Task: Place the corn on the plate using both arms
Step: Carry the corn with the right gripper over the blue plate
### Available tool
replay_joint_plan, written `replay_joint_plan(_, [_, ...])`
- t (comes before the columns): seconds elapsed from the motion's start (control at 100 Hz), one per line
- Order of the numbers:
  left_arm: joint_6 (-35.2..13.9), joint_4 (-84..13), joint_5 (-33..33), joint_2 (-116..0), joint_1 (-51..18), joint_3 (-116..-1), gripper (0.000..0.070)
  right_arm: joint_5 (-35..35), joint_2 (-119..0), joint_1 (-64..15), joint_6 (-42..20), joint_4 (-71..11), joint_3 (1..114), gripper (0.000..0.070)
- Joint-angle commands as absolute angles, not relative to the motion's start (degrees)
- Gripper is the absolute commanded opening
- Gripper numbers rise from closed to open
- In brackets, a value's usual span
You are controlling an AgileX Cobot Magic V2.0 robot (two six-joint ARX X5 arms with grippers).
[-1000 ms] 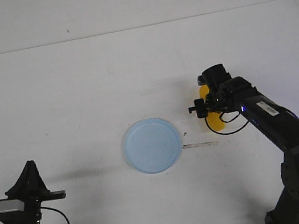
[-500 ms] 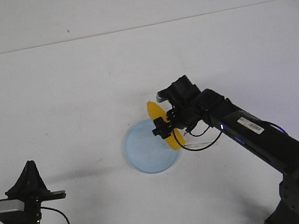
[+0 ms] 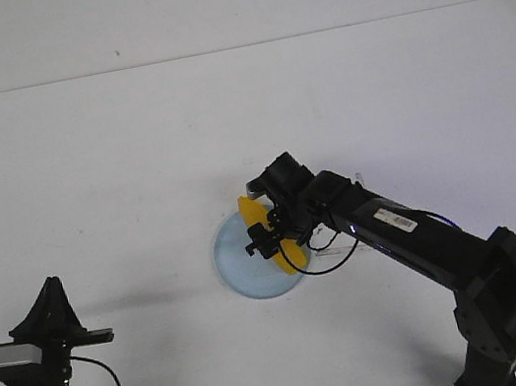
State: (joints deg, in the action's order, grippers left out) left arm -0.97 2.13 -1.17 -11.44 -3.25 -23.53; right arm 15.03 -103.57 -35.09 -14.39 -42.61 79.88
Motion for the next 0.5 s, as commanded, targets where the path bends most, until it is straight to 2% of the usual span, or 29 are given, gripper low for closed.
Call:
replay_joint_plan(0.0, [-0.51,2.66,-1.15,-11.38,-3.27,-23.99,0.0001,15.00,-105.27,-36.12,-15.27,-42.44,80.44,0.0345])
replay_joint_plan(0.33, [-0.51,2.66,-1.17,-11.38,-3.27,-23.99,0.0001,14.74,-107.74,-37.39,-16.23,-42.09,80.42,0.0349])
replay_joint_plan(0.4, [-0.51,2.66,-1.17,-11.38,-3.27,-23.99,0.0001,14.76,-107.74,-37.56,-16.88,-42.09,80.42,0.0379])
replay_joint_plan(0.49, [-0.51,2.63,-1.17,-11.38,-3.27,-23.99,0.0001,14.76,-107.74,-37.60,-17.45,-42.19,80.44,0.0474])
